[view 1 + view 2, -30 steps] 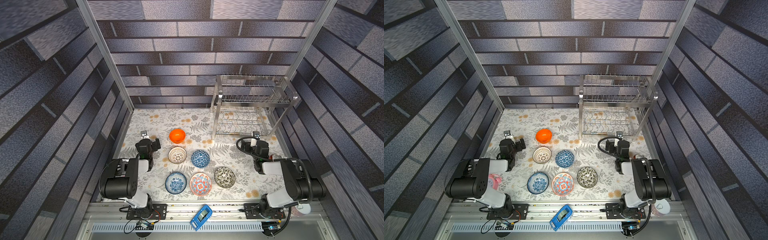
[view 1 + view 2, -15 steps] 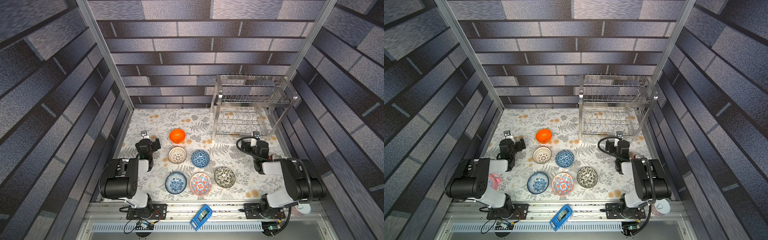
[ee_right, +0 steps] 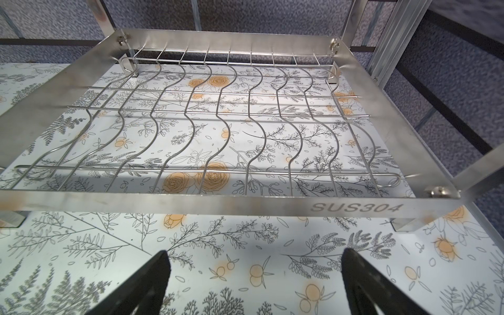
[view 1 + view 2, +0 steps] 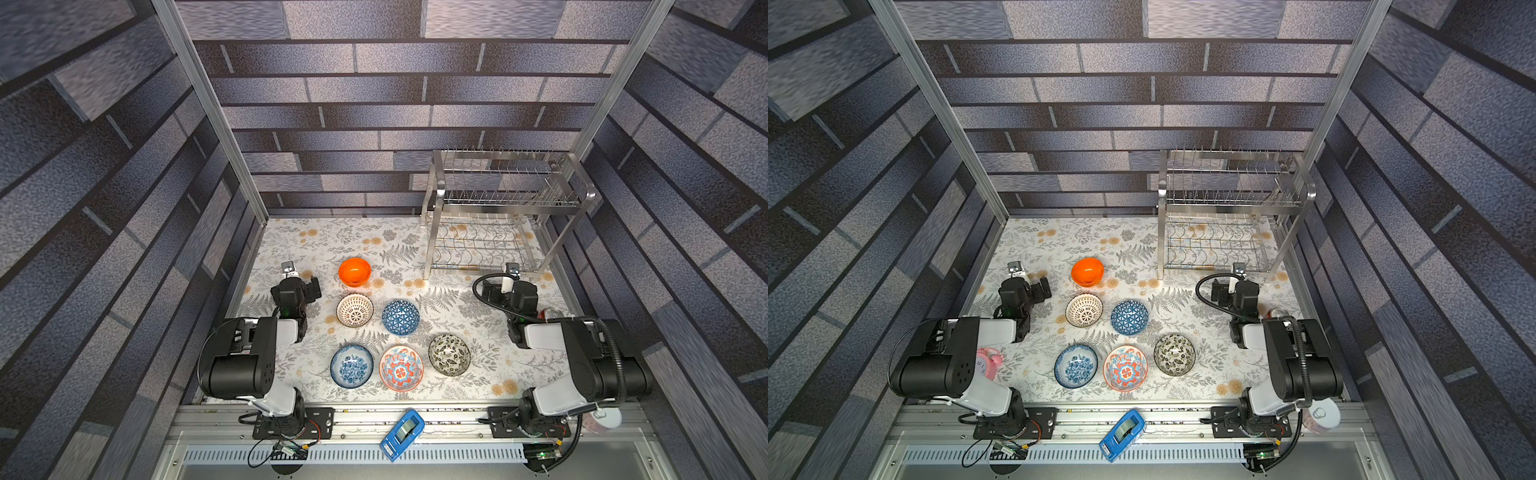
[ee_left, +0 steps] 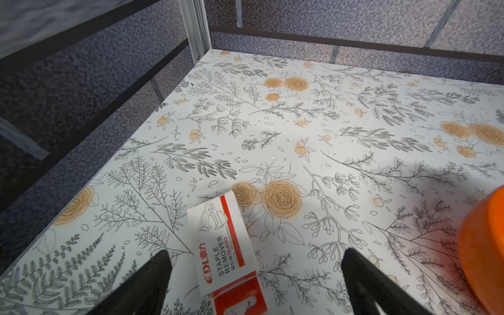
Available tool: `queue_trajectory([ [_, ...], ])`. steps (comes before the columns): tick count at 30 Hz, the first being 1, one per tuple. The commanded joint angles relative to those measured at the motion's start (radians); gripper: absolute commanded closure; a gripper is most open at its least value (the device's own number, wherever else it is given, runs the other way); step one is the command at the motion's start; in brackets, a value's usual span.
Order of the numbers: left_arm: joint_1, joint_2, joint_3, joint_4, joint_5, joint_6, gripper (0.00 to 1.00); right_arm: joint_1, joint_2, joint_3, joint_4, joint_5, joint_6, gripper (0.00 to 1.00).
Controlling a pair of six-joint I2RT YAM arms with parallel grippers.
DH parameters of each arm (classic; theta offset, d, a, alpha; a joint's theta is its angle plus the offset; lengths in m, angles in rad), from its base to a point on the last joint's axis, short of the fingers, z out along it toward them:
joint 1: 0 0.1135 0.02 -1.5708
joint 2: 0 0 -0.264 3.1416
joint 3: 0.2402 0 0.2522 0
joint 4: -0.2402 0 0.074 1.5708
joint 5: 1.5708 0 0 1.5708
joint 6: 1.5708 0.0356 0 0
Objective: Load bowls into a dish rack
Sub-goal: Pick up the bowl from the top-center of the table.
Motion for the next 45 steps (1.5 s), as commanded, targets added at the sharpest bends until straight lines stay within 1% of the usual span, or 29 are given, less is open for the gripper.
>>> queue_trajectory([
  [1, -0.011, -0.087, 0.103, -0.219, -0.099, -0.041, 0.00, -0.007, -0.080, 0.025, -0.069, 0.000, 0.011, 0.02],
  [2, -0.010, -0.110, 0.130, -0.289, -0.084, -0.042, 0.00, -0.006, -0.102, 0.026, -0.089, 0.000, 0.011, 0.03],
  [3, -0.013, -0.132, 0.140, -0.320, -0.070, -0.037, 0.00, -0.006, -0.119, 0.026, -0.104, 0.003, 0.011, 0.03],
  [7, -0.024, -0.267, 0.146, -0.391, -0.025, -0.076, 0.00, -0.004, -0.219, 0.032, -0.179, 0.022, 0.016, 0.04],
  [9, -0.022, -0.333, 0.171, -0.473, 0.029, -0.109, 0.00, -0.003, -0.284, 0.042, -0.228, 0.024, 0.030, 0.04],
  [11, -0.022, -0.383, 0.229, -0.611, 0.117, -0.146, 0.00, 0.005, -0.352, 0.086, -0.340, 0.018, 0.048, 0.05],
  [14, -0.037, -0.419, 0.302, -0.771, 0.202, -0.208, 0.00, 0.038, -0.433, 0.146, -0.495, 0.033, 0.049, 0.06],
  [17, -0.071, -0.448, 0.362, -0.914, 0.237, -0.246, 0.02, 0.092, -0.518, 0.179, -0.605, 0.066, 0.041, 0.06],
  [21, -0.115, -0.462, 0.439, -1.087, 0.265, -0.296, 0.06, 0.149, -0.603, 0.233, -0.770, 0.067, 0.082, 0.07],
  [25, -0.133, -0.430, 0.507, -1.241, 0.313, -0.386, 0.09, 0.187, -0.638, 0.299, -0.921, 0.021, 0.146, 0.06],
  [28, -0.144, -0.390, 0.547, -1.313, 0.361, -0.409, 0.12, 0.214, -0.636, 0.351, -0.999, -0.014, 0.189, 0.05],
  [32, -0.168, -0.335, 0.600, -1.388, 0.363, -0.409, 0.14, 0.244, -0.615, 0.430, -1.110, -0.072, 0.228, 0.05],
  [36, -0.181, -0.259, 0.652, -1.430, 0.368, -0.399, 0.14, 0.286, -0.591, 0.496, -1.198, -0.107, 0.260, 0.05],
  [42, -0.187, -0.114, 0.740, -1.477, 0.375, -0.377, 0.14, 0.371, -0.540, 0.525, -1.241, -0.151, 0.342, 0.06],
  [45, -0.190, -0.037, 0.783, -1.483, 0.390, -0.363, 0.14, 0.421, -0.508, 0.524, -1.241, -0.152, 0.379, 0.06],
])
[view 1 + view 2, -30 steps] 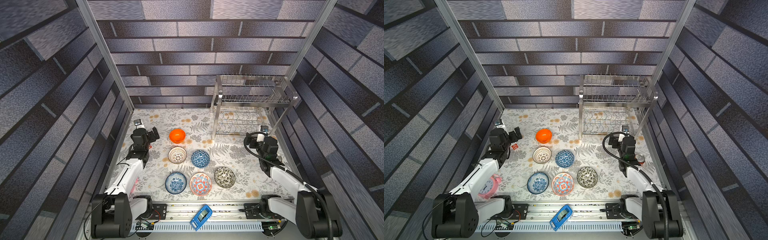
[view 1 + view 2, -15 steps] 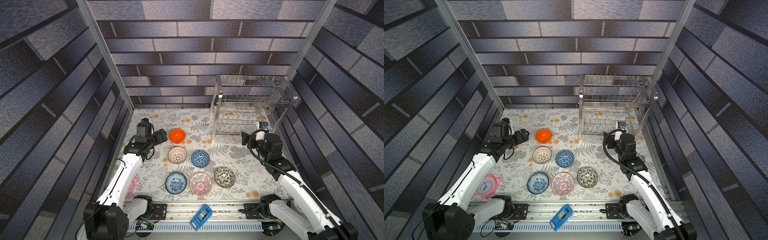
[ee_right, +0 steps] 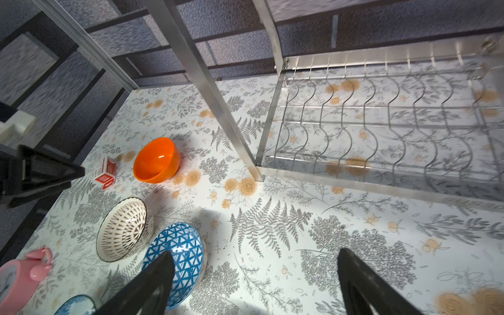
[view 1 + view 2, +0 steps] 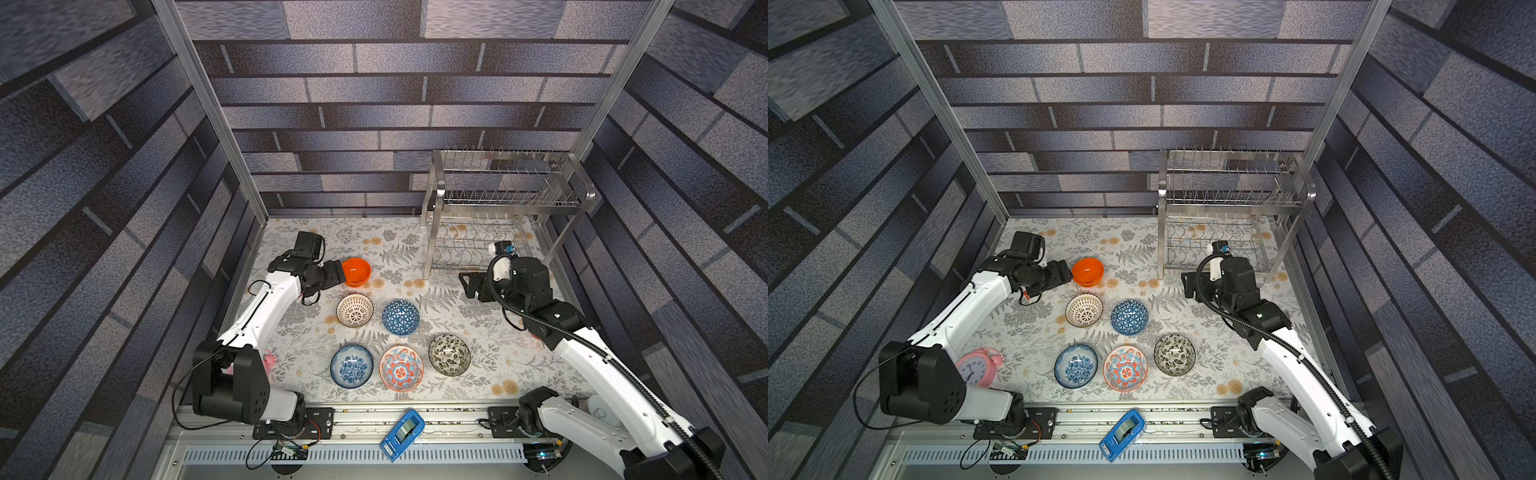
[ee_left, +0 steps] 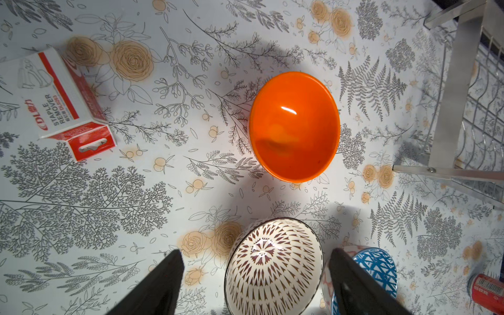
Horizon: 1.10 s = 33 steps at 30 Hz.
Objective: Load bowls into a dish rack
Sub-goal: Pick up the bowl from the top-center of the table.
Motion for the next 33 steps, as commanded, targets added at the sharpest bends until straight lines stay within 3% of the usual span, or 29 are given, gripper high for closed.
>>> queue_trajectory([
  [1, -0.009, 0.073, 0.068, -0.053, 0.023, 0.031, 0.14, 0.051, 0.036, 0.022, -0.050, -0.023, 0.080, 0.06],
  [8, -0.011, 0.256, 0.192, -0.071, -0.003, 0.058, 0.23, 0.136, 0.113, -0.002, 0.029, -0.051, 0.185, 0.06],
  [14, -0.011, 0.385, 0.303, -0.085, -0.047, 0.079, 0.30, 0.178, 0.193, 0.040, 0.029, -0.052, 0.192, 0.06],
  [33, -0.011, 0.534, 0.391, -0.042, -0.086, 0.066, 0.53, 0.218, 0.305, 0.088, 0.055, -0.067, 0.214, 0.06],
])
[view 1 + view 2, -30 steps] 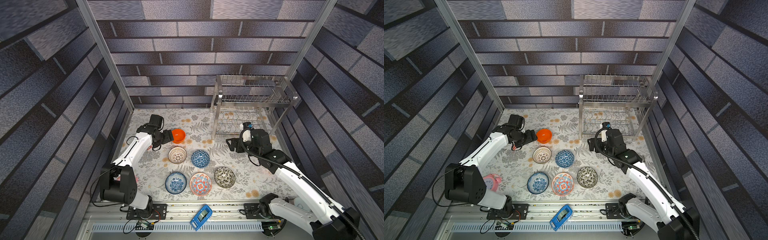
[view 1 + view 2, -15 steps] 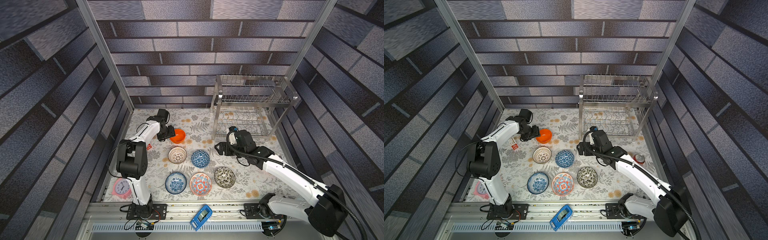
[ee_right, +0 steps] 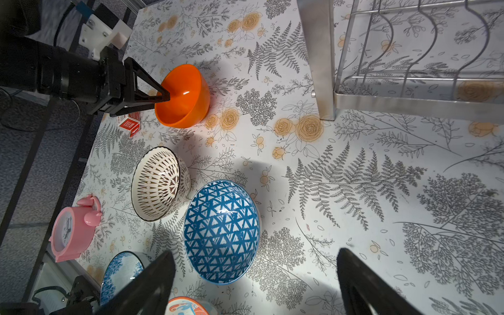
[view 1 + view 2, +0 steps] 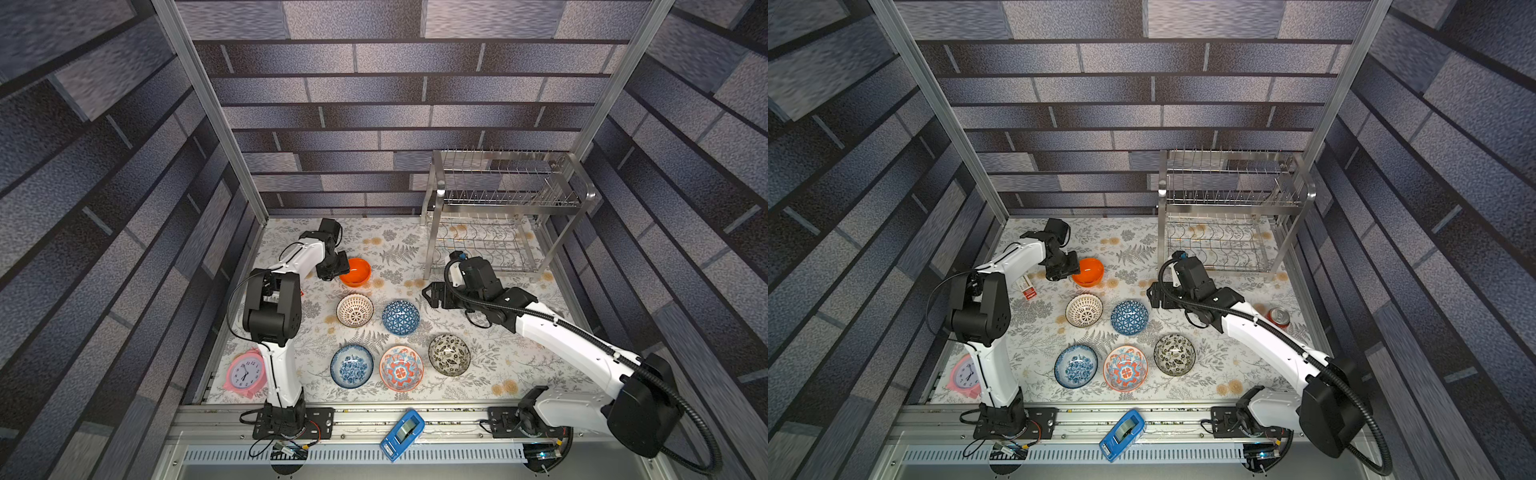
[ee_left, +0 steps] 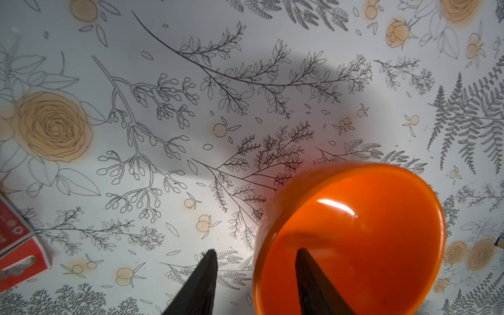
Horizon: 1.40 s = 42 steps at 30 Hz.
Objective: Load bowls into a dish rack
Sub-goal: Pick up the bowl from the top-center of the table.
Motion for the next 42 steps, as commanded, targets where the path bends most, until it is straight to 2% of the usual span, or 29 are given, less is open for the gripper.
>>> queue_trajectory([
  [1, -0.004, 0.013, 0.040, -0.012, -0.029, 0.008, 0.54, 0.015, 0.015, 0.032, 0.020, -0.016, 0.014, 0.07],
  [14, -0.009, 0.020, 0.041, -0.012, -0.030, 0.003, 0.71, 0.025, 0.033, 0.033, 0.019, -0.012, 0.025, 0.07],
  [27, -0.010, 0.031, 0.049, -0.020, -0.024, 0.005, 0.81, 0.033, 0.040, 0.036, 0.012, -0.009, 0.031, 0.08],
  [37, -0.011, 0.032, 0.058, -0.035, -0.009, 0.003, 1.00, 0.035, 0.041, 0.037, 0.006, -0.003, 0.034, 0.08],
  [42, -0.014, 0.009, 0.058, -0.054, 0.005, 0.005, 1.00, 0.035, 0.040, 0.041, 0.003, -0.002, 0.033, 0.08],
])
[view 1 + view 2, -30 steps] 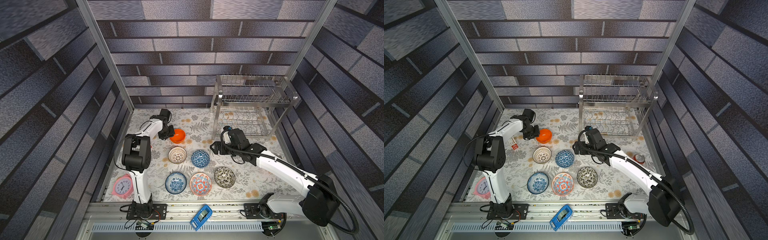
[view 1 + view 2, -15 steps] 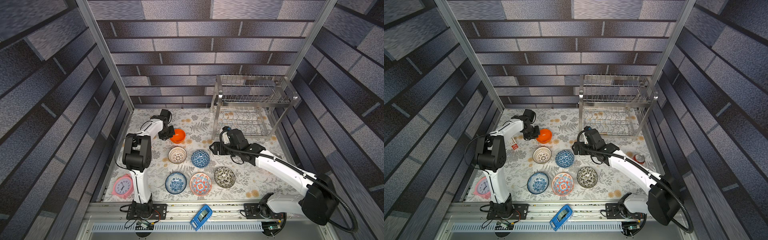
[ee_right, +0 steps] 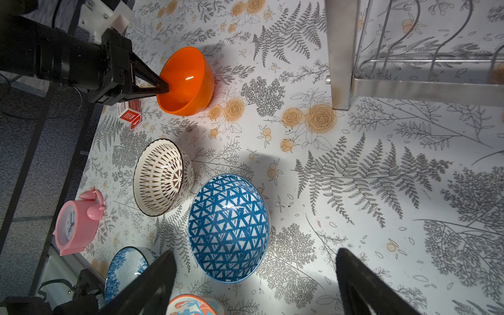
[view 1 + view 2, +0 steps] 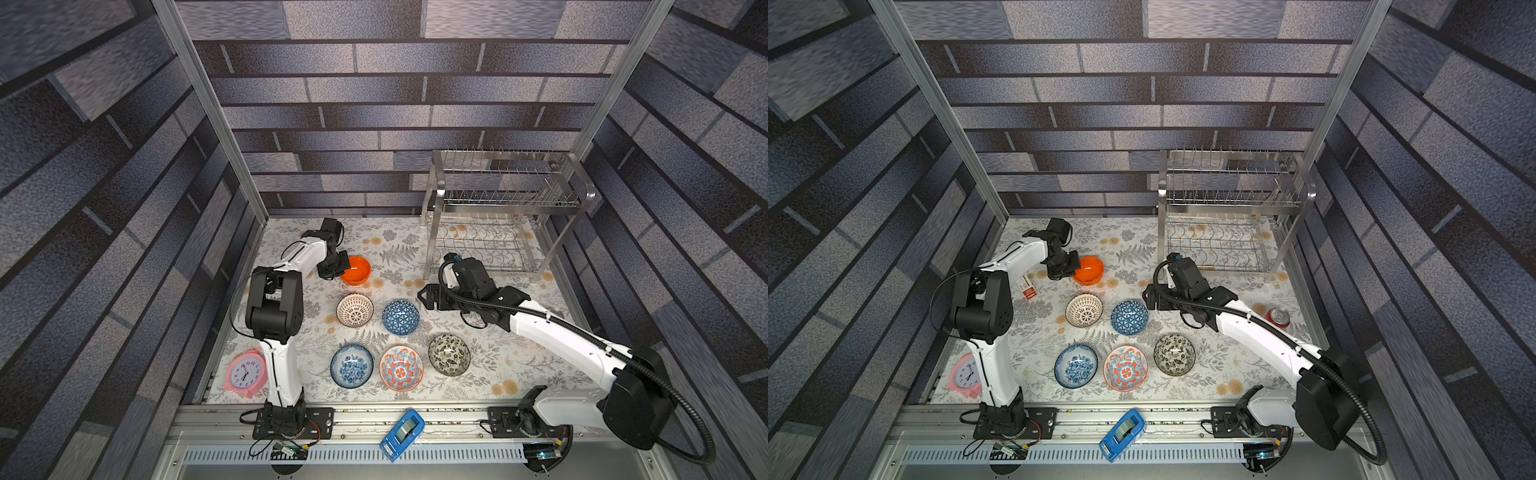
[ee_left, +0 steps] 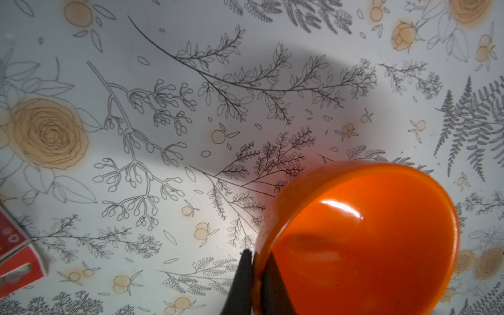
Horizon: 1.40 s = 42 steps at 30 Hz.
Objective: Load bowls into a dish rack
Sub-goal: Pick up the bowl from the top-center of the table.
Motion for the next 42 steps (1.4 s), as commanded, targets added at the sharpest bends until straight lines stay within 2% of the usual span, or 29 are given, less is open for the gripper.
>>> queue_trajectory([
  [1, -0.009, -0.028, 0.032, -0.045, 0.018, 0.010, 1.00, 0.007, 0.005, 0.030, 0.003, 0.003, 0.008, 0.08],
  [8, -0.046, -0.154, 0.027, -0.073, 0.032, 0.042, 1.00, 0.007, -0.009, 0.057, -0.028, 0.020, -0.007, 0.08],
  [15, -0.113, -0.249, 0.074, -0.189, 0.027, 0.085, 1.00, 0.008, -0.045, 0.105, -0.102, 0.042, -0.032, 0.08],
  [25, -0.338, -0.353, 0.081, -0.262, -0.027, 0.094, 1.00, 0.008, -0.107, 0.224, -0.311, 0.100, -0.075, 0.09],
  [34, -0.559, -0.342, 0.084, -0.261, -0.102, 0.048, 1.00, 0.008, -0.165, 0.238, -0.452, 0.076, -0.075, 0.22],
  [42, -0.642, -0.302, 0.095, -0.259, -0.122, 0.005, 1.00, 0.007, -0.209, 0.174, -0.482, 0.041, -0.030, 0.32],
])
